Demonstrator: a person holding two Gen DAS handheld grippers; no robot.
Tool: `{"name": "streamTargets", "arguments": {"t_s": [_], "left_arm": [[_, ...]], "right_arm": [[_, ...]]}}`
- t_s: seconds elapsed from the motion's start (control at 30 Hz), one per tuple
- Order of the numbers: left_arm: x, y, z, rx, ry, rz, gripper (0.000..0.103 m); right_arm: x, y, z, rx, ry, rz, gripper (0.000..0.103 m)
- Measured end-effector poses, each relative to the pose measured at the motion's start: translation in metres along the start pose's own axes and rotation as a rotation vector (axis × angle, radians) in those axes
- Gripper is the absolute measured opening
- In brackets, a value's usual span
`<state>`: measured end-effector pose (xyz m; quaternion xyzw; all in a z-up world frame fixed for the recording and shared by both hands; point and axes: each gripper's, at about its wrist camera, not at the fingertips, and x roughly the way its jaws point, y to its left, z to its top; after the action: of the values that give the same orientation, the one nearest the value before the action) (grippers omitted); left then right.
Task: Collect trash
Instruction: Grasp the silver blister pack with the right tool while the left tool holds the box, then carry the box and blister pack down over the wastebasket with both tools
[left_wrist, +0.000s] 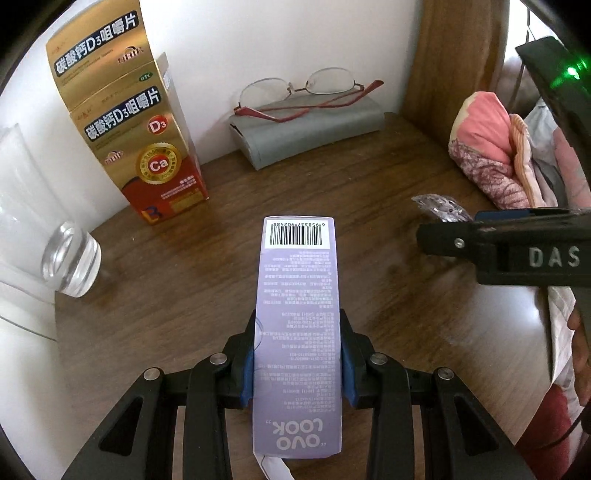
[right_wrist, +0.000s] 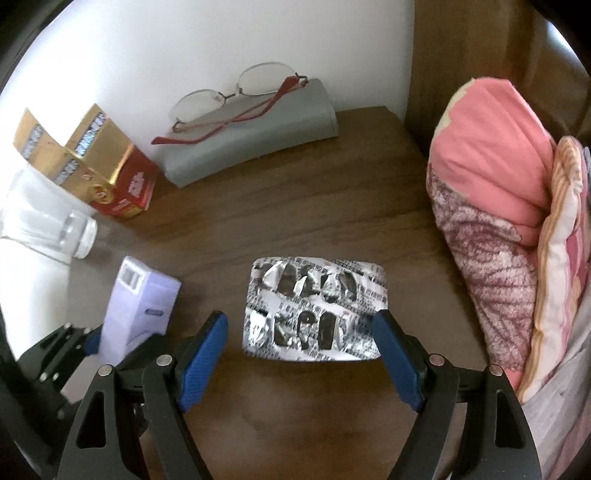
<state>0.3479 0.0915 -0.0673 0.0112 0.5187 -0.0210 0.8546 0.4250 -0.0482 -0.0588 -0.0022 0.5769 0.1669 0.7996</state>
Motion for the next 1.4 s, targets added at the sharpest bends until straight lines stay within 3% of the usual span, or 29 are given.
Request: {"name": "streamTargets", "arguments": {"t_s": [0.5, 0.63, 0.7, 1.0, 1.2, 1.4], "left_arm": [[0.002, 0.001, 0.004, 0.000, -0.001, -0.007, 0.037], [0.001, 0.000, 0.004, -0.001, -0.002, -0.008, 0.037], [0.002, 0.001, 0.004, -0.002, -0.004, -0.010, 0.037], [-0.005, 0.006, -0.003, -0.040, -0.028, -0.038, 0.038], [-0.040, 0.003, -0.029, -0.070, -0.068, -0.068, 0.038], [-0.087, -0.011, -0.067, -0.093, -0.092, -0.085, 0.038]], "right_arm": [[0.023, 0.019, 0.016, -0.051, 0.023, -0.163, 0.084], [0.023, 0.023, 0.012, -0.064, -0.001, -0.163, 0.085], [0.020, 0.023, 0.010, -0.084, -0.001, -0.150, 0.080], [-0.015, -0.001, -0.017, -0.112, -0.055, -0.013, 0.079], [-0.060, -0.008, -0.053, -0.188, -0.108, 0.068, 0.080], [-0.105, -0.015, -0.109, -0.219, -0.111, 0.216, 0.080]]}}
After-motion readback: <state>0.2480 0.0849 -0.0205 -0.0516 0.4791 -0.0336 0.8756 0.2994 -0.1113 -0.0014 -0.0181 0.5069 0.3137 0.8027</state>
